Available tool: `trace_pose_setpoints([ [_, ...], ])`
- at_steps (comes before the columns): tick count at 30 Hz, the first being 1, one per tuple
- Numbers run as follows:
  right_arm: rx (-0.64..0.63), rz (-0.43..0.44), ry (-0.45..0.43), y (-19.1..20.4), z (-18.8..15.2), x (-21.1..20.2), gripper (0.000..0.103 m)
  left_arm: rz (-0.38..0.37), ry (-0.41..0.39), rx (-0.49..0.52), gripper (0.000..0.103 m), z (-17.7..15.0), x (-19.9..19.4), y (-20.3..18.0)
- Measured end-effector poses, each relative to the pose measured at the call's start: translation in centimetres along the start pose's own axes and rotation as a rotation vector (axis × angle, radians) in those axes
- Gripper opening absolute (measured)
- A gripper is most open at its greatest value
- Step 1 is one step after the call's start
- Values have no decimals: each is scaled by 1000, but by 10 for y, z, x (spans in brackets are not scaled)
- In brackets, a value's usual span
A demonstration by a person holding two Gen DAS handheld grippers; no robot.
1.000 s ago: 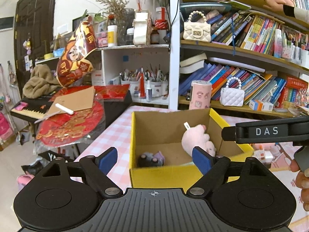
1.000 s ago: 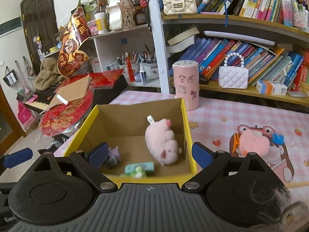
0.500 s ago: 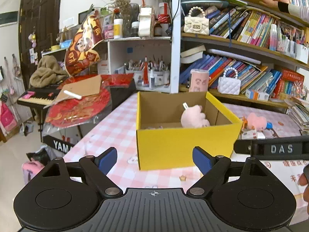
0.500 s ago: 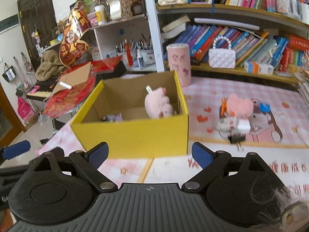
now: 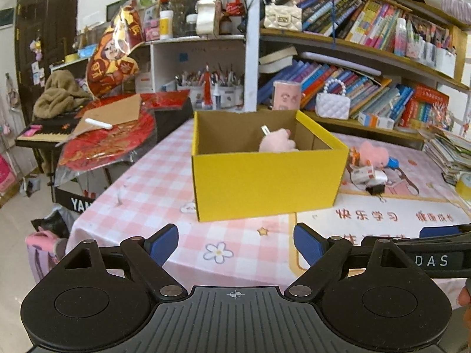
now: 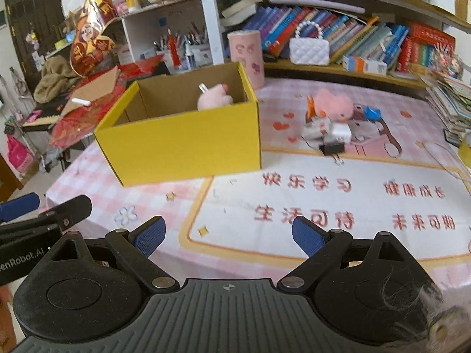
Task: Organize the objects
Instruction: 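Withdraw both open tools from the box toward the remaining toys, then move the left tool toward the black binder clip while the right tool approaches the blue toy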
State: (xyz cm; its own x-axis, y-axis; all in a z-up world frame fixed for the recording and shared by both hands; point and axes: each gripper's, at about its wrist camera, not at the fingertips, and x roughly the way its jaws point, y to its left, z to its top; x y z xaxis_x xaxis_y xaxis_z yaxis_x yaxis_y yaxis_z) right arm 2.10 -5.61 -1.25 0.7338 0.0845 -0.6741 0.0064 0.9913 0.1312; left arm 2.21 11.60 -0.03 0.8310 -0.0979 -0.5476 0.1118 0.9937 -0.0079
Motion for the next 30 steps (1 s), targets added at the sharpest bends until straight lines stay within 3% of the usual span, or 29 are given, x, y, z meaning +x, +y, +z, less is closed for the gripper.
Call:
trace_pose_setpoints([
  [13,38,-122,17,-22,-12,-6,93,-77,63,50,92,-4,16,-26],
  [30,116,-231,38,-94,-2,1,95,-165,97,127,93,17,52,-96],
])
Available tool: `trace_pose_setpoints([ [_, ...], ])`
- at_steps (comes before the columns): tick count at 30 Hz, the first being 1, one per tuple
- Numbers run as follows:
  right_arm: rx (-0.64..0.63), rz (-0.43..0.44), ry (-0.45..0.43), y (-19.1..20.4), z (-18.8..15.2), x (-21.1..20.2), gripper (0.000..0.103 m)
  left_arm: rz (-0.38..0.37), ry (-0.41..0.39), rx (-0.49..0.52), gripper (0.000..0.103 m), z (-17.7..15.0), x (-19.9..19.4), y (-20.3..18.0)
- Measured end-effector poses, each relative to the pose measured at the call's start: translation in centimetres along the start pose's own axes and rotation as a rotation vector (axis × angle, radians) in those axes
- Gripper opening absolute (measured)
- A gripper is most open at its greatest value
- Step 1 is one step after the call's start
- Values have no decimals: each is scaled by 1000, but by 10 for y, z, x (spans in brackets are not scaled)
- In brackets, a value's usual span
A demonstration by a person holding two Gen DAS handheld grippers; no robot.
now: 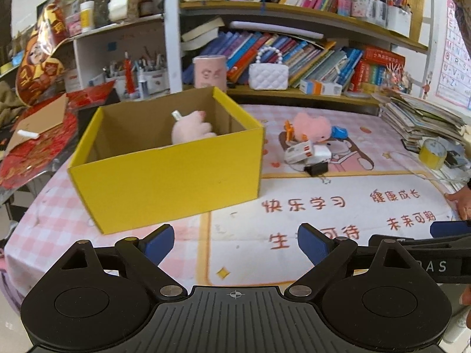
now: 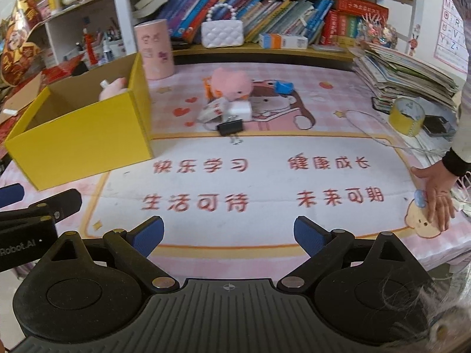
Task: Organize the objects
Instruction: 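Move the left tool toward the black binder clip while the right tool approaches the blue toy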
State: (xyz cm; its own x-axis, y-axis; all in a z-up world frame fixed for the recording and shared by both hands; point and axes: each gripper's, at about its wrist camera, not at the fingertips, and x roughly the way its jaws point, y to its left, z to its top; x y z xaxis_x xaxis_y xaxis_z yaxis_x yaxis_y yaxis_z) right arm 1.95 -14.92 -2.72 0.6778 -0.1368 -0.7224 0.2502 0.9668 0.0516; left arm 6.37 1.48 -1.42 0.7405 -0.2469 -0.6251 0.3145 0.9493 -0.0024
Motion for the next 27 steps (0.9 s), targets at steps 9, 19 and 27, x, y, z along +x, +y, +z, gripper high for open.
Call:
trace_pose_setpoints([
  [9,7,-14,25,-38,21,23,95,-4,35,11,93,19,31,-35],
  [19,25,-13,42,-85,54,60,95,-14,57,25,93,43,73,-76],
  [27,44,19,-24,-115,91,82,95,-7,59,22,85,59,109,-106],
])
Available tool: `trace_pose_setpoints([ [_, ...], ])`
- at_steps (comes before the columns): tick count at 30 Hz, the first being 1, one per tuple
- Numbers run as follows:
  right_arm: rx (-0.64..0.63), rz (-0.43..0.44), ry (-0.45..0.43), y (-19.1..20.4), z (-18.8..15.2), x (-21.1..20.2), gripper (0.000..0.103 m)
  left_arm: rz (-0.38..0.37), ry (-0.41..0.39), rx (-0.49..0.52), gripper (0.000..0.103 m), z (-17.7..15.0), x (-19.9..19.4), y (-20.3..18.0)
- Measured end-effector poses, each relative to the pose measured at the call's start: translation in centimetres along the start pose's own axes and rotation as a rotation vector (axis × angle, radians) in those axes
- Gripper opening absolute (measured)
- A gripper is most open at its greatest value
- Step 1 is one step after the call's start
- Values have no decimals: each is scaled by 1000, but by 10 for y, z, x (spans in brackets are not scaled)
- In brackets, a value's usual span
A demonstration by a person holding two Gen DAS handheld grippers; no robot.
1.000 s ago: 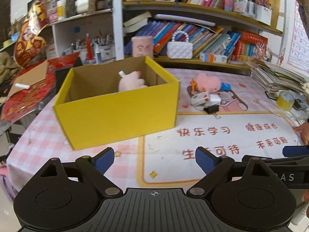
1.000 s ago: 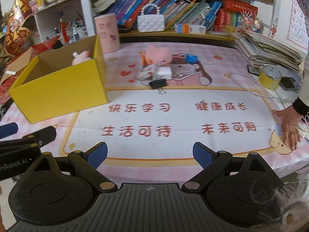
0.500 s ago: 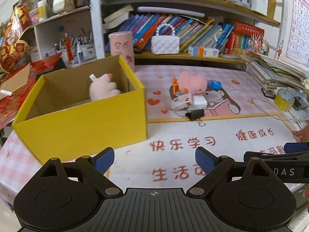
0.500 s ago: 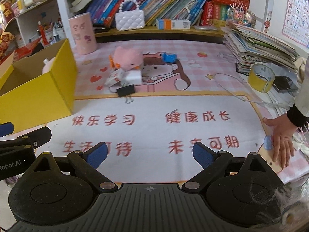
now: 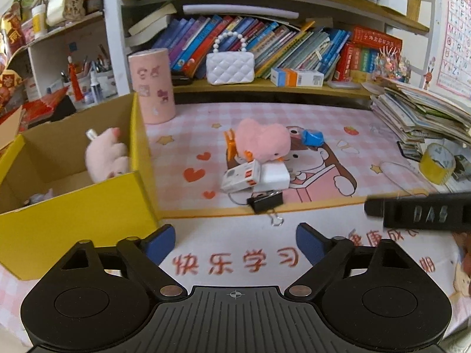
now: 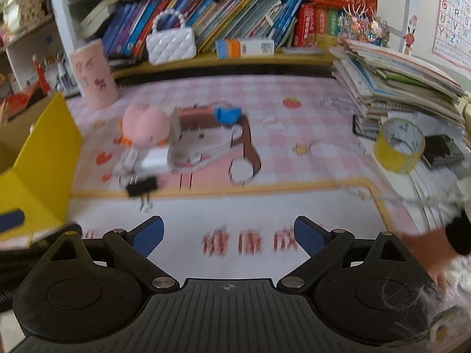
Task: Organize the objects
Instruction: 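Move the left tool toward the black binder clip while the right tool approaches the blue toy, then close the left tool on the black binder clip while the right tool grasps the blue toy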
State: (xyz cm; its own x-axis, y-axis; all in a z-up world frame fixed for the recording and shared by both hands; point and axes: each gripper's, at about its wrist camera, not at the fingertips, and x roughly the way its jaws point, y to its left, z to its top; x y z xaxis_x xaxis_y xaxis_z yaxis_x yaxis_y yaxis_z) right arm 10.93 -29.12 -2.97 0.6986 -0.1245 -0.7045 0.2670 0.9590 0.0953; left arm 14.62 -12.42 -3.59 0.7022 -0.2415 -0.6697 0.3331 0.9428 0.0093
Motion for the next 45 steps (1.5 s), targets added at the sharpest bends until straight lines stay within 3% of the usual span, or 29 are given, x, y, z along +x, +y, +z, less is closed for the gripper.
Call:
trace_pose_setpoints([
  [10,-57,47,-64,-12,50,41,95,35,65,-93,75,20,66,-25],
  [19,-65,63,-50,-25,68,67,95,100,136,-180,57,28,111,-39],
  [22,-74,64,-45,-28,71,75,95,121,128,-182,41,31,116,-40],
  [26,-94,73,-50,-29,75,92,95,116,130,-213,41,35,111,-36],
  [32,-139,87,-72,-18,87,135,94,109,98,-161,41,30,81,-22],
  [36,-142,79,-70,-12,98,173,91,96,126,-141,41,25,67,-14],
  [40,-133,88,-32,-12,107,201,76,91,139,-144,41,24,60,-12],
  [42,-124,97,-25,-12,109,208,64,91,135,-142,41,24,56,-11],
  [44,-129,99,-14,-12,109,212,44,95,132,-140,41,24,53,-10],
  [45,-133,95,-23,-11,109,211,41,98,131,-139,41,24,52,-9],
])
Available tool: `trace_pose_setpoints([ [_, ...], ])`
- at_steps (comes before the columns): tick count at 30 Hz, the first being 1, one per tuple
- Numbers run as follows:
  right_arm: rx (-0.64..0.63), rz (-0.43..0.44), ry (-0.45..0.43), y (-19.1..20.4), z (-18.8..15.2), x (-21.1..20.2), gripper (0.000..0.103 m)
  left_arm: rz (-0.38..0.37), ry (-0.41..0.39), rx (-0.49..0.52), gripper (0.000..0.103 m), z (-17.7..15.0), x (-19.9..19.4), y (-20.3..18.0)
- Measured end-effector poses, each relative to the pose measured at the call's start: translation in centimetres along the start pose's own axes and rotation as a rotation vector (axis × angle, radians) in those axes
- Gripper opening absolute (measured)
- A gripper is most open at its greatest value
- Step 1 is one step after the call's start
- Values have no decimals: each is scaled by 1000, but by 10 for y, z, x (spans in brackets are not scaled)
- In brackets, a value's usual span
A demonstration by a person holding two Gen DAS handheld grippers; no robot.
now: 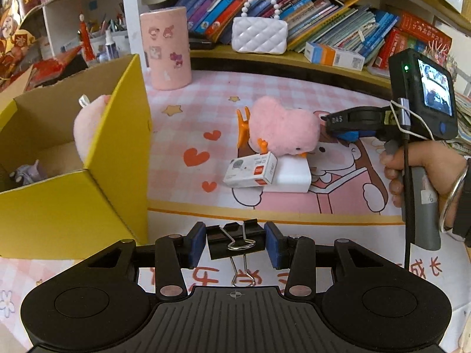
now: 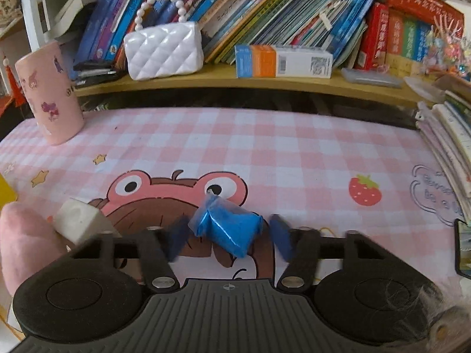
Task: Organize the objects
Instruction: 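Close the left tool on the black binder clip while the right tool grasps the blue toy, then lift and carry the binder clip and the blue toy over the yellow box with both tools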
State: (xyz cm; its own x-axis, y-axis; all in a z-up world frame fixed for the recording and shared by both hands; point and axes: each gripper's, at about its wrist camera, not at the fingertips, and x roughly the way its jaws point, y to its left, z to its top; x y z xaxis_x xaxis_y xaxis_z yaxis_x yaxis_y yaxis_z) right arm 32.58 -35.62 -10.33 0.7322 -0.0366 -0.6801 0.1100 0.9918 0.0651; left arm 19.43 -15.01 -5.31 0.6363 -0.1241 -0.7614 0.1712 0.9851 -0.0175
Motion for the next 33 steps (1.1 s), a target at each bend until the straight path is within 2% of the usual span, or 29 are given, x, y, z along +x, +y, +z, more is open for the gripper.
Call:
trace_pose_setpoints([
  [4,13,2,-22,-1,-1,-10,38,15,-16,0,41,-2,-7,7],
  [12,20,27,-48,9,-12,-61,37,21,-27,-34,41,-10,-15,19],
  [23,40,76,5,45,-66,-142,37,-27,-67,-13,41,-30,-42,36],
  [29,73,96,44,73,-94,-175,37,-31,-96,-19,41,-41,-59,60],
  [33,51,113,37,96,-106,-195,37,-28,-107,-41,41,-51,-72,82],
])
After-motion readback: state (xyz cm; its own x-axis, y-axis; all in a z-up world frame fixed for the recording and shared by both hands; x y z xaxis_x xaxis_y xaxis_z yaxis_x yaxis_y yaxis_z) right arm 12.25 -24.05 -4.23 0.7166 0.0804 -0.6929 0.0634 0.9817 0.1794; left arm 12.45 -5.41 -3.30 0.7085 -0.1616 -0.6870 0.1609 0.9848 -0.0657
